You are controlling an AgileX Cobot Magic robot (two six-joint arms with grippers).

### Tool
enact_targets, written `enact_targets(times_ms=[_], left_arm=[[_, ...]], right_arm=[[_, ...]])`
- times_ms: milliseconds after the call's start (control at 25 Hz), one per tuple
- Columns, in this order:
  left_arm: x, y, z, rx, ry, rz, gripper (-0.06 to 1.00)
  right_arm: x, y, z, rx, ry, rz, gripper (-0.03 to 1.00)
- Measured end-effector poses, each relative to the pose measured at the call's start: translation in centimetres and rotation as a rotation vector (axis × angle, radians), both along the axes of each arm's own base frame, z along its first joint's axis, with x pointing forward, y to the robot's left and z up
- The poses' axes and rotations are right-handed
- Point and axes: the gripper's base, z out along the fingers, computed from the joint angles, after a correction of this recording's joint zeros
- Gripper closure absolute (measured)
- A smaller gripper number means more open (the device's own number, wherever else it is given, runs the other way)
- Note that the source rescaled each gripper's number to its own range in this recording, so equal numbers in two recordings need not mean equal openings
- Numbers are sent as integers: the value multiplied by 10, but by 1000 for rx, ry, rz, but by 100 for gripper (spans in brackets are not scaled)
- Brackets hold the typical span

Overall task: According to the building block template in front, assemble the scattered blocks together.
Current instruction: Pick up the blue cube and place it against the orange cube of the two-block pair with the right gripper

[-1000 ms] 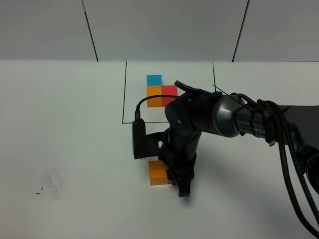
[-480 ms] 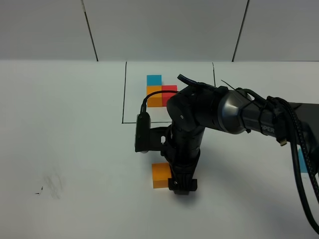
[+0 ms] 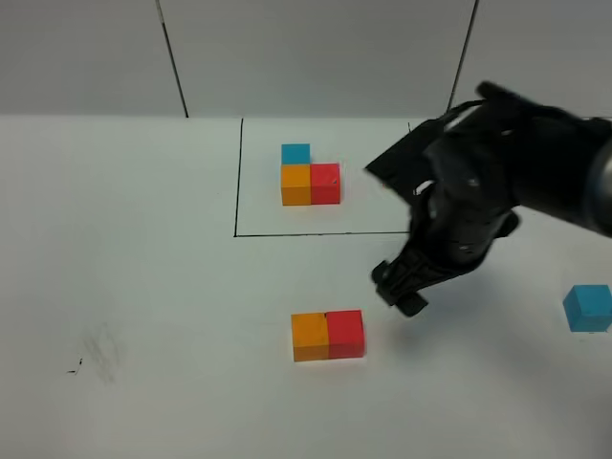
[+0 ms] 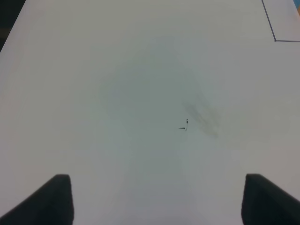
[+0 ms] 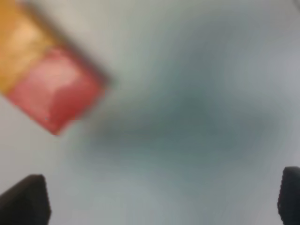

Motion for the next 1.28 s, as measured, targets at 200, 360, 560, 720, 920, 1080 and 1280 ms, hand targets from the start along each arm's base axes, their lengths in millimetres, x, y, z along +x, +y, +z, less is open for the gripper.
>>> enact_targets(times_ms=[200, 360, 560, 720, 920, 1080, 1280], left_arm=[[0, 0, 0, 0, 0, 0, 30], [0, 0, 0, 0, 0, 0, 30], [0, 0, 0, 0, 0, 0, 30], [0, 0, 0, 0, 0, 0, 30], [0, 0, 0, 0, 0, 0, 30], [0, 0, 0, 0, 0, 0, 30], [0, 0, 0, 0, 0, 0, 30]], right_arm=[[-11, -73, 29, 42, -94, -376, -3], [-12, -119, 34, 28, -117, -540, -3], [-6, -154, 24, -5, -88, -631, -3], [3, -168, 8, -27, -53, -637, -3], [12, -175, -13, -21, -9, -651, -3], [19, -175, -32, -33, 31, -641, -3], [25, -173, -54, -21, 70, -645, -2]])
